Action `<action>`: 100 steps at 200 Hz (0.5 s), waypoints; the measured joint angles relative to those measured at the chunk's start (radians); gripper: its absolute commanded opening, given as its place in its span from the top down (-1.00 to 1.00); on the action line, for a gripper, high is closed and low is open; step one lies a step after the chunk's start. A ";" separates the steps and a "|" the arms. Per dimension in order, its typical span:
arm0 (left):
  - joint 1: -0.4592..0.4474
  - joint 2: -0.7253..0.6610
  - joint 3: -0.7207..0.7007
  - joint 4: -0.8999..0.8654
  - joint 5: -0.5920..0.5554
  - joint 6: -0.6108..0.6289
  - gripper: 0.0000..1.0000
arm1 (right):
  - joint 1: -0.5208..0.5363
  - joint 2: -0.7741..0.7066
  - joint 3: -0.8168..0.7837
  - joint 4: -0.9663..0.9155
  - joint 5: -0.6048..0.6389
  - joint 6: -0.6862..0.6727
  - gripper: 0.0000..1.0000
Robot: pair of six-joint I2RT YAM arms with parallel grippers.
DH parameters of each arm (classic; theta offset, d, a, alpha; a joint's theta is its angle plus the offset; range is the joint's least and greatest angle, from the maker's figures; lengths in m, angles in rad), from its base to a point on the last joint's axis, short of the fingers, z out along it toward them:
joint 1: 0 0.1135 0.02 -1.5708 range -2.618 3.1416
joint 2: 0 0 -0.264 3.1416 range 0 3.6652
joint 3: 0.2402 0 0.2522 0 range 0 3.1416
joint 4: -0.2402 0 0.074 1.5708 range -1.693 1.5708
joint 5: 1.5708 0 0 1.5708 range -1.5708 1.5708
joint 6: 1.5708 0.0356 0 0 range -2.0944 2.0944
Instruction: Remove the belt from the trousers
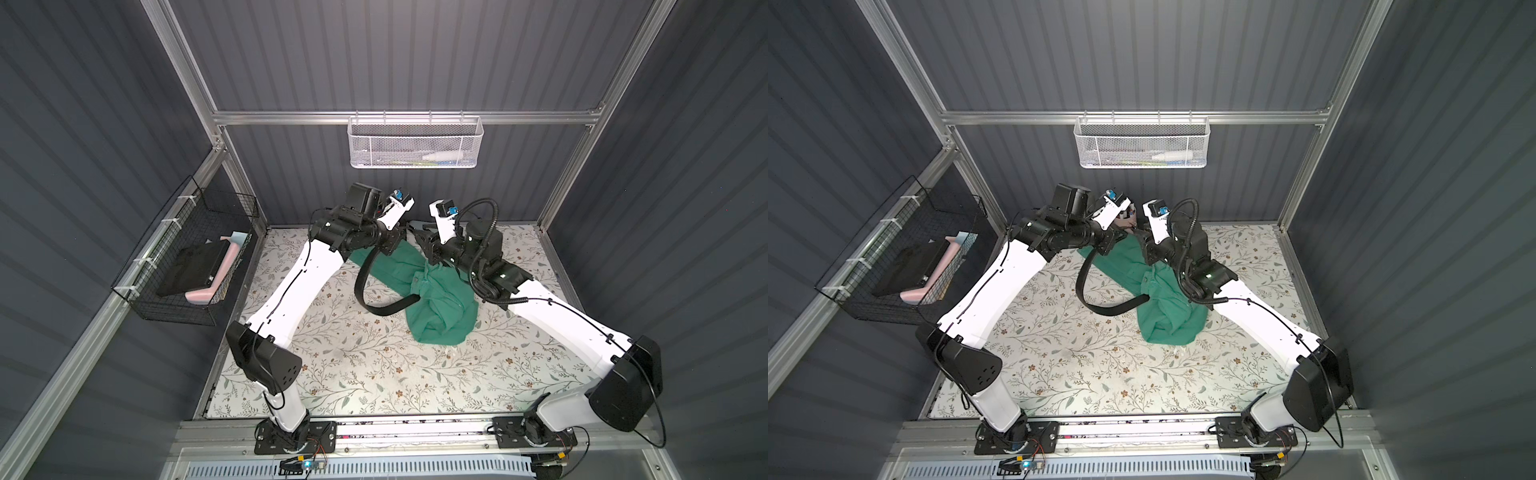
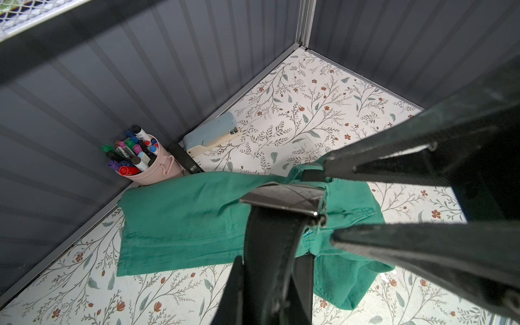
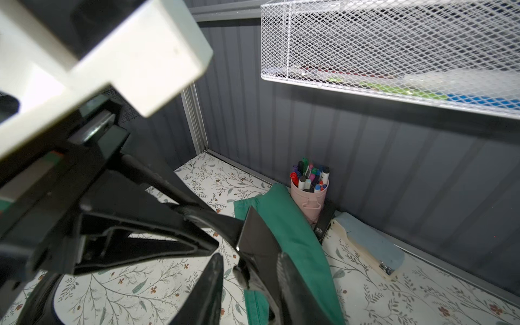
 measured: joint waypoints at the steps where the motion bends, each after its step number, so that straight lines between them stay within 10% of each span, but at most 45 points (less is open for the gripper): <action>1: 0.000 0.000 0.000 0.000 0.000 0.000 1.00 | 0.000 0.000 0.000 0.000 0.000 0.000 0.34; 100: 0.001 0.000 0.000 -0.014 0.015 -0.002 1.00 | 0.001 0.035 0.012 -0.002 -0.026 -0.016 0.71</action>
